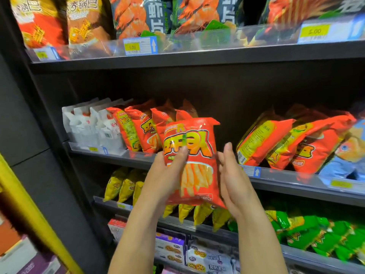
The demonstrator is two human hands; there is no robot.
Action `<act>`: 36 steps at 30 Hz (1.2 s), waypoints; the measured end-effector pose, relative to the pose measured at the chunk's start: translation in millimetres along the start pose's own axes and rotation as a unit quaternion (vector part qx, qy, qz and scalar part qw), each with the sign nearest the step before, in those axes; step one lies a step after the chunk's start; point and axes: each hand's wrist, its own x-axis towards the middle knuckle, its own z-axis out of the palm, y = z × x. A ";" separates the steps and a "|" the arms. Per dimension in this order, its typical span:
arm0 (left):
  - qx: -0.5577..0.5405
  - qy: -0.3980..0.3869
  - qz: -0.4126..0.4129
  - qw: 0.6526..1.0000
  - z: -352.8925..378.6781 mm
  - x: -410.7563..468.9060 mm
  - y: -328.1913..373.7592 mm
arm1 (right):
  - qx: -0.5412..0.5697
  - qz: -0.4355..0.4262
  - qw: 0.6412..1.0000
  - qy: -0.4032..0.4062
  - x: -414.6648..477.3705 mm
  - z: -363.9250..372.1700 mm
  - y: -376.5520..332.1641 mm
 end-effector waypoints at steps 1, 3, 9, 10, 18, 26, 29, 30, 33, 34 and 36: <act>-0.045 -0.006 -0.023 0.999 -1.7 1.0 -1.0 | -0.006 -0.003 1.000 -0.003 -0.8 -2.9 -2.0; -0.112 -0.016 -0.051 0.992 -5.4 0.2 -0.9 | -0.012 -0.013 1.000 -0.007 -1.2 -6.7 -5.3; -0.208 -0.008 -0.069 0.976 -8.1 4.9 -7.9 | -0.016 -0.042 0.999 -0.008 3.3 -3.8 -6.2; -0.213 -0.007 -0.066 0.975 -8.6 5.8 -8.8 | -0.018 -0.043 0.999 -0.009 3.7 -3.0 -5.9; -0.096 0.028 0.038 0.994 -11.3 11.7 -14.3 | -0.056 -0.069 0.994 -0.070 4.5 3.1 -2.3; 0.068 -0.072 0.177 0.979 -30.6 12.6 -28.5 | -0.177 -0.170 0.966 -0.077 15.5 -21.0 8.9; 0.081 -0.077 0.184 0.977 -34.5 13.0 -29.1 | -0.174 -0.197 0.962 -0.079 17.0 -28.8 10.9; 0.082 -0.075 0.185 0.976 -35.0 12.5 -28.6 | -0.179 -0.200 0.960 -0.078 17.6 -30.6 11.9; 0.088 -0.078 0.188 0.975 -38.7 11.1 -28.9 | -0.194 -0.203 0.956 -0.087 19.2 -33.6 13.9; 0.093 -0.085 0.189 0.974 -39.9 10.1 -27.5 | -0.193 -0.200 0.956 -0.090 19.4 -34.0 13.6; 0.091 -0.099 0.180 0.974 -42.6 11.2 -24.6 | -0.190 -0.186 0.959 -0.100 18.4 -33.6 11.3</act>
